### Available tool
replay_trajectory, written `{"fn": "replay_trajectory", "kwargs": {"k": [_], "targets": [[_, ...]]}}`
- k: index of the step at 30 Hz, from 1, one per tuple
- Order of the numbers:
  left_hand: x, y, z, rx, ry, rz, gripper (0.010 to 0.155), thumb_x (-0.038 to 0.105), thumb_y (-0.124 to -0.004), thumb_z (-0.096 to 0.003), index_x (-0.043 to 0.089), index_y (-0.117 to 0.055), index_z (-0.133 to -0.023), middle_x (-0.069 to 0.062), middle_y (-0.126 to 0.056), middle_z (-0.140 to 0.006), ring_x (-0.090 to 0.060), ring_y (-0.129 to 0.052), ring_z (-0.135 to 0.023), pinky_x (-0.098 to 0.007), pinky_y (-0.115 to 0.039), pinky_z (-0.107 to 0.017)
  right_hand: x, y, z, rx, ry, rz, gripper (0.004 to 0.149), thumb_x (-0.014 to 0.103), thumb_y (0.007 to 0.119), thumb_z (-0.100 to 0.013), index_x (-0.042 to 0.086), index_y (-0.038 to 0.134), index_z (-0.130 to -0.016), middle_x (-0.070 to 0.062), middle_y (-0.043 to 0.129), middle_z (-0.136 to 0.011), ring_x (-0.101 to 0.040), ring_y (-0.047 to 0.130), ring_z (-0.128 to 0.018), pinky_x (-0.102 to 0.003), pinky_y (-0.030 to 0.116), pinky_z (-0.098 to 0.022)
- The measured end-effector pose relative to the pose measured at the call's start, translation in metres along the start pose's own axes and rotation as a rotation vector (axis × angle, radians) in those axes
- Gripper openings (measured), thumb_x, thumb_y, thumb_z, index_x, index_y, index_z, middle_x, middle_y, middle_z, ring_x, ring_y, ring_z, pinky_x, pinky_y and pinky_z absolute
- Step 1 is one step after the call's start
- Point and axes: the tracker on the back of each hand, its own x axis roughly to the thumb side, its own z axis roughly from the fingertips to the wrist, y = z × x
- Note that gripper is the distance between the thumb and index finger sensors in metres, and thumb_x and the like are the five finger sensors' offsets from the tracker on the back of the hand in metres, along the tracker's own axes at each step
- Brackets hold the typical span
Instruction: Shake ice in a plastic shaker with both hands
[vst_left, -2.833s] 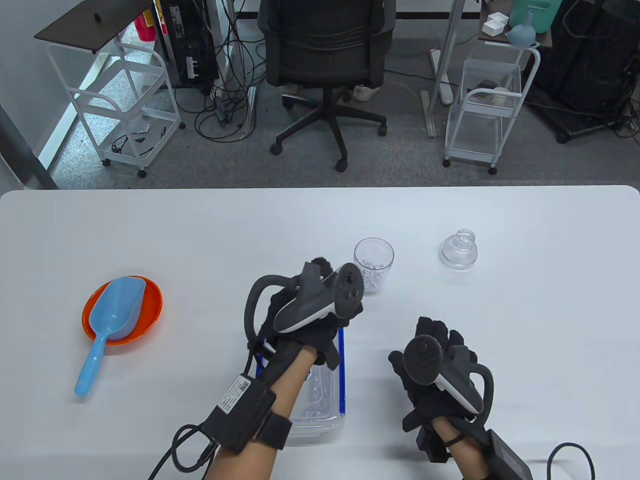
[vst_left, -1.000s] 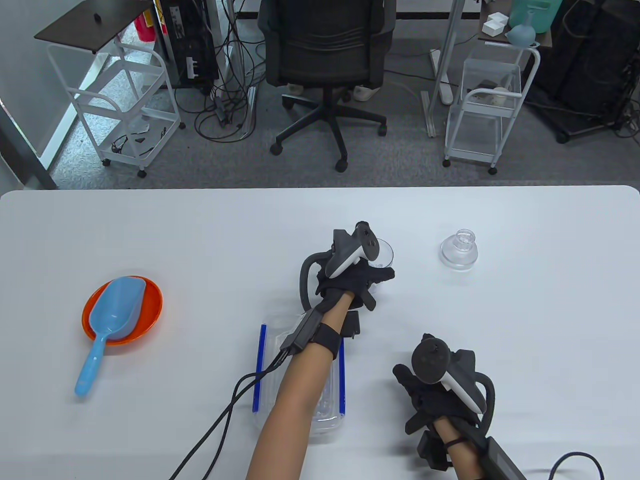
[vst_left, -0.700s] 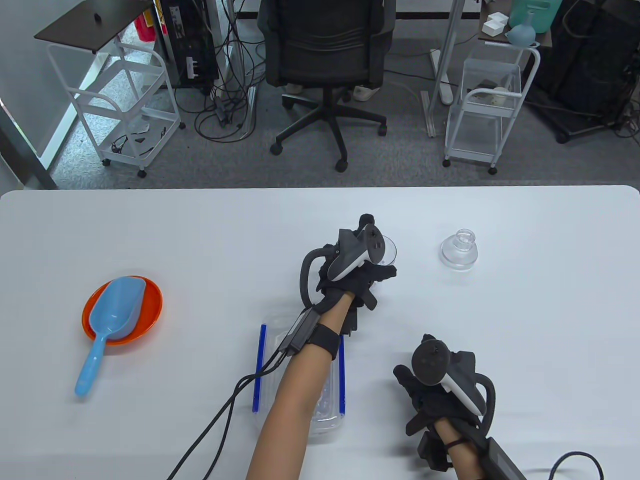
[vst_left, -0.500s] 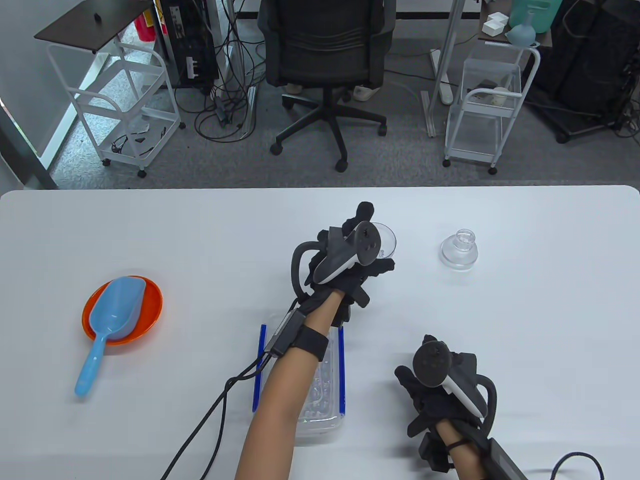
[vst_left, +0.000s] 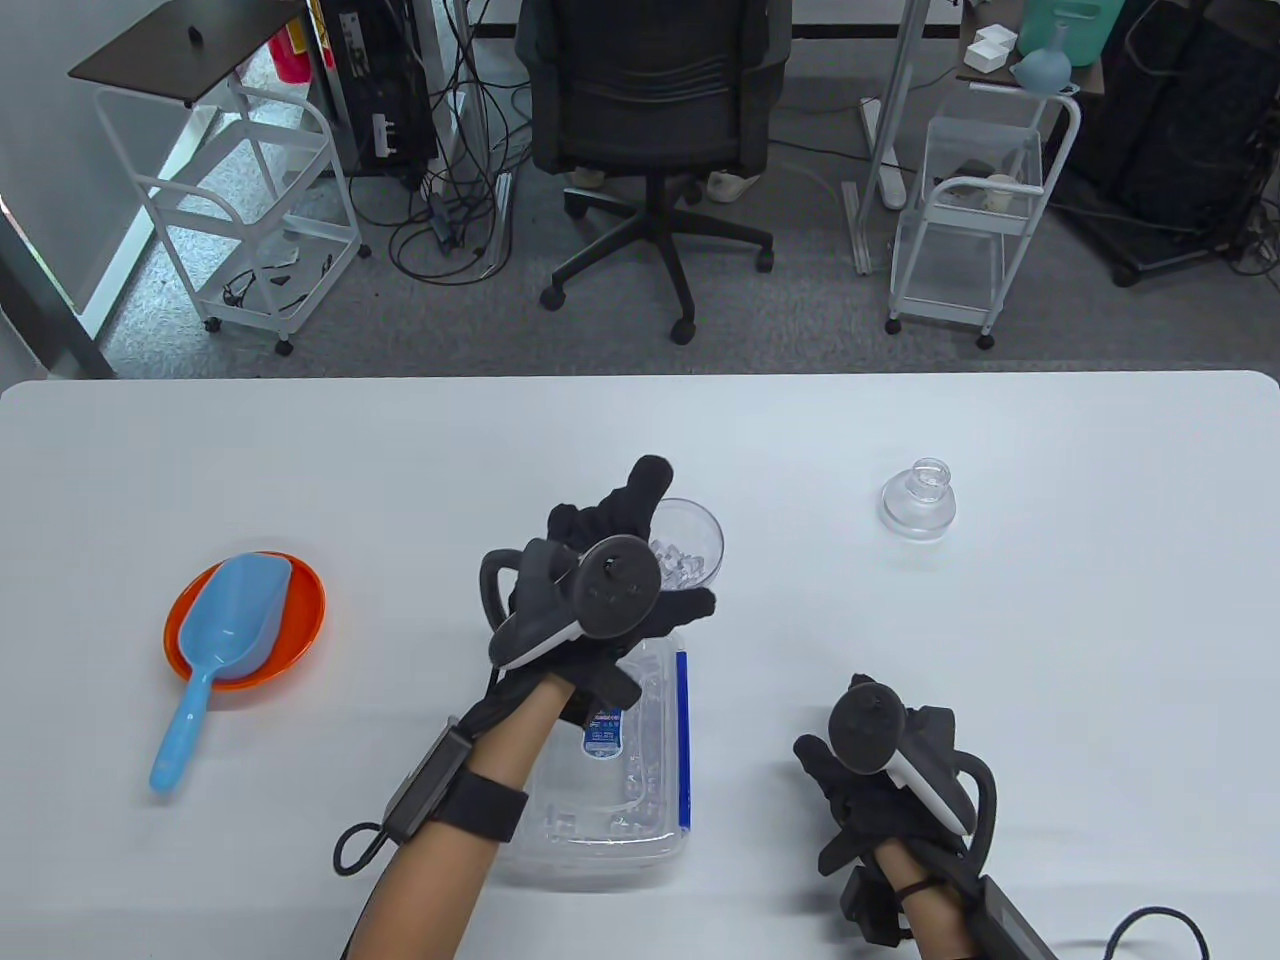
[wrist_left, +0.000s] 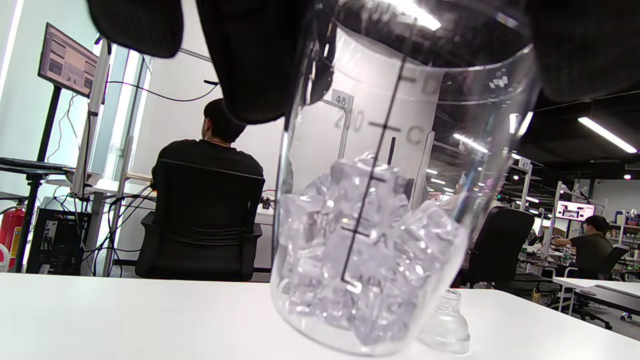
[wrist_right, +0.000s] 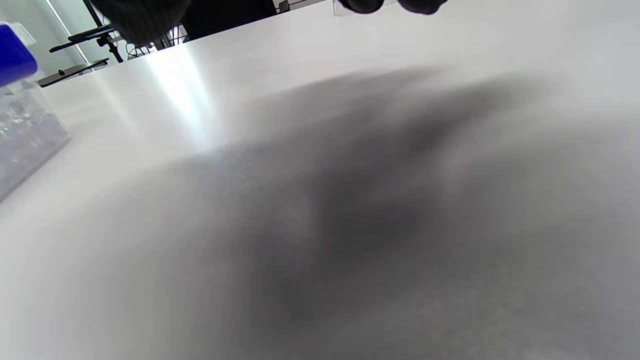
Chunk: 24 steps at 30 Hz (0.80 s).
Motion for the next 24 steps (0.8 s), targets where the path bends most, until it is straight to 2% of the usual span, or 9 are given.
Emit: {"fn": "replay_trajectory", "kwargs": {"k": [6, 8, 13, 17, 20, 24], "targets": [[-0.019, 0.007, 0.060, -0.003, 0.007, 0.061, 0.114, 0.074, -0.077, -0.0403, 0.022, 0.000, -0.106, -0.017, -0.058, -0.114, -0.036, -0.078, -0.096, -0.068, -0.054, -0.073, -0.006, -0.002, -0.012, 0.009, 0.100, 0.026, 0.083, 0.051, 0.061, -0.056, 0.001, 0.022, -0.109, -0.031, 0.034, -0.113, -0.064, 0.041, -0.097, -0.082, 0.043, -0.059], [-0.024, 0.007, 0.073, -0.002, 0.008, 0.058, 0.114, 0.074, -0.077, -0.0402, 0.021, 0.000, -0.107, -0.017, -0.059, -0.114, -0.036, -0.078, -0.096, -0.068, -0.054, -0.073, -0.007, -0.011, -0.018, -0.012, 0.119, 0.018, 0.083, 0.051, 0.061, -0.055, 0.001, 0.022, -0.109, -0.031, 0.034, -0.113, -0.064, 0.039, -0.097, -0.082, 0.041, -0.059], [-0.032, 0.005, 0.095, 0.003, 0.016, 0.074, 0.114, 0.074, -0.077, -0.0401, 0.021, 0.000, -0.106, -0.018, -0.059, -0.114, -0.036, -0.079, -0.095, -0.068, -0.055, -0.073, -0.010, -0.049, -0.048, -0.078, 0.232, -0.100, 0.086, 0.052, 0.063, -0.054, 0.006, 0.017, -0.110, -0.026, 0.027, -0.116, -0.062, 0.032, -0.101, -0.082, 0.038, -0.063], [-0.034, 0.003, 0.108, 0.002, 0.024, 0.102, 0.114, 0.074, -0.077, -0.0402, 0.021, 0.000, -0.107, -0.019, -0.059, -0.113, -0.037, -0.079, -0.095, -0.069, -0.055, -0.072, -0.016, -0.084, -0.091, -0.117, 0.369, -0.257, 0.093, 0.055, 0.064, -0.054, 0.011, 0.003, -0.108, -0.021, 0.010, -0.117, -0.060, 0.020, -0.103, -0.081, 0.032, -0.066], [-0.033, 0.002, 0.116, 0.004, 0.037, 0.114, 0.114, 0.074, -0.076, -0.0406, 0.021, 0.000, -0.107, -0.019, -0.058, -0.113, -0.037, -0.078, -0.095, -0.069, -0.054, -0.072, -0.018, -0.099, -0.119, -0.143, 0.435, -0.193, 0.098, 0.059, 0.064, -0.053, 0.017, -0.007, -0.104, -0.017, -0.004, -0.116, -0.057, 0.011, -0.105, -0.079, 0.028, -0.069], [-0.033, 0.000, 0.125, 0.035, 0.076, 0.147, 0.114, 0.074, -0.077, -0.0408, 0.020, -0.001, -0.107, -0.019, -0.058, -0.113, -0.038, -0.078, -0.095, -0.069, -0.054, -0.071, -0.024, -0.111, -0.160, -0.184, 0.479, -0.119, 0.100, 0.063, 0.062, -0.052, 0.020, -0.014, -0.102, -0.015, -0.010, -0.115, -0.056, 0.008, -0.106, -0.078, 0.027, -0.071]]}}
